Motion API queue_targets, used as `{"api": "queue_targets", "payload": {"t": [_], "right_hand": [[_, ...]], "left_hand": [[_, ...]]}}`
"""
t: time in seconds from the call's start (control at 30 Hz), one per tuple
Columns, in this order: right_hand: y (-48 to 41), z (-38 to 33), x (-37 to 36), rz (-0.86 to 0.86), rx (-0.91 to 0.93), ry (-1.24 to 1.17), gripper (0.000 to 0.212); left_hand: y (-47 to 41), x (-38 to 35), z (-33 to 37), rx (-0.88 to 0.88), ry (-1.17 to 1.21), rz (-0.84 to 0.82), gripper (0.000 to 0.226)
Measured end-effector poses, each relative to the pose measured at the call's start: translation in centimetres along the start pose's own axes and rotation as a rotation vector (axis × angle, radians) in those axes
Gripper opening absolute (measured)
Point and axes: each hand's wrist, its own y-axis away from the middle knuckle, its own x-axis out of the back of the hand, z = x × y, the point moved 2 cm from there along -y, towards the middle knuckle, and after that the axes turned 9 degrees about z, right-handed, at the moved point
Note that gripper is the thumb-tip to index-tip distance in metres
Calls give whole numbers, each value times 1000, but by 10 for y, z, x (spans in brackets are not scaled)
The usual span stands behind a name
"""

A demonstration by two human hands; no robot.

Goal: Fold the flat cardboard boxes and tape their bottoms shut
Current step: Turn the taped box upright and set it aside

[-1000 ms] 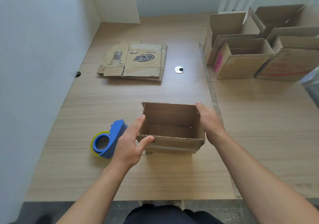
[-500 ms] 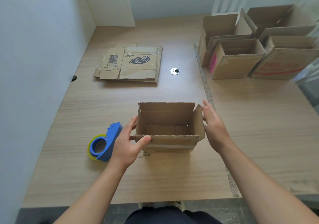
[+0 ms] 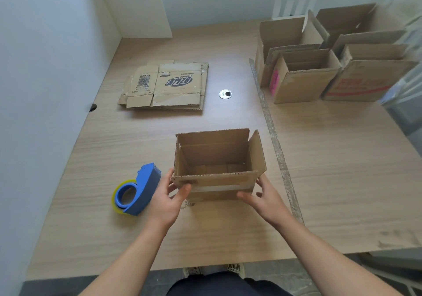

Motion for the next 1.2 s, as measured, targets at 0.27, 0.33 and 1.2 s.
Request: {"api": "queue_targets", "payload": {"t": [0.27,0.33,1.2], "right_hand": [[-6,-23,7,156,161,-69,97],[-9,-26,9,146,142,-125,99],[-1,-65,31,539,38,-391,68]], "left_hand": [[-4,-10,18,-8,82,33,13],[-5,-12,24,-10,96,40,9],[-73,20,84,-484,-504,-220,40]]}}
